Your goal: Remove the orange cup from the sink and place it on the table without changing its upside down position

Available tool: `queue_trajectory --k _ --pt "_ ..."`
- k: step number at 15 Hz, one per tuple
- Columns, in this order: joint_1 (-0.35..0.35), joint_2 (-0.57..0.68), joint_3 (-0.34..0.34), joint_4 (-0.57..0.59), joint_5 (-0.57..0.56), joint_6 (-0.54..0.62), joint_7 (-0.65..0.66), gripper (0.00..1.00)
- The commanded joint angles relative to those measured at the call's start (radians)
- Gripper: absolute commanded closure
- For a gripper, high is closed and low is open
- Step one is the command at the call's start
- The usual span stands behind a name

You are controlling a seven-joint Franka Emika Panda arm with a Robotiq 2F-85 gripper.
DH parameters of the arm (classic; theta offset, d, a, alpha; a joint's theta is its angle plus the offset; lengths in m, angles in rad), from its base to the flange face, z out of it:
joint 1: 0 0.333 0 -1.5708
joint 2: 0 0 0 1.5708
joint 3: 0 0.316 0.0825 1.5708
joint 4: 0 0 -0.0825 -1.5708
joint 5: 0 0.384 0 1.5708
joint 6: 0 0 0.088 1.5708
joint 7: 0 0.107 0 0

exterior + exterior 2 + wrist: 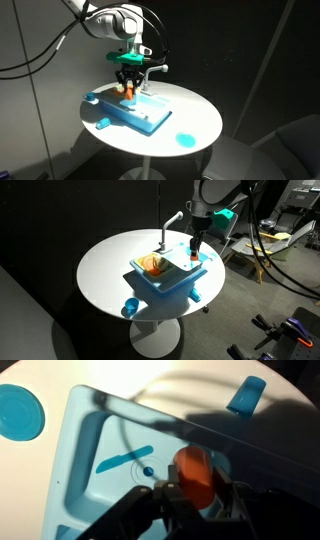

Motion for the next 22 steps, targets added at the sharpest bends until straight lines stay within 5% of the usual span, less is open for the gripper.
queue_trajectory --k 1,22 --pt "0.008 -0.080 -0.003 -0.101 -0.018 0.016 0.034 0.86" --pt "-0.009 -0.332 -0.025 -0.537 0.076 0.352 -0.013 0.86"
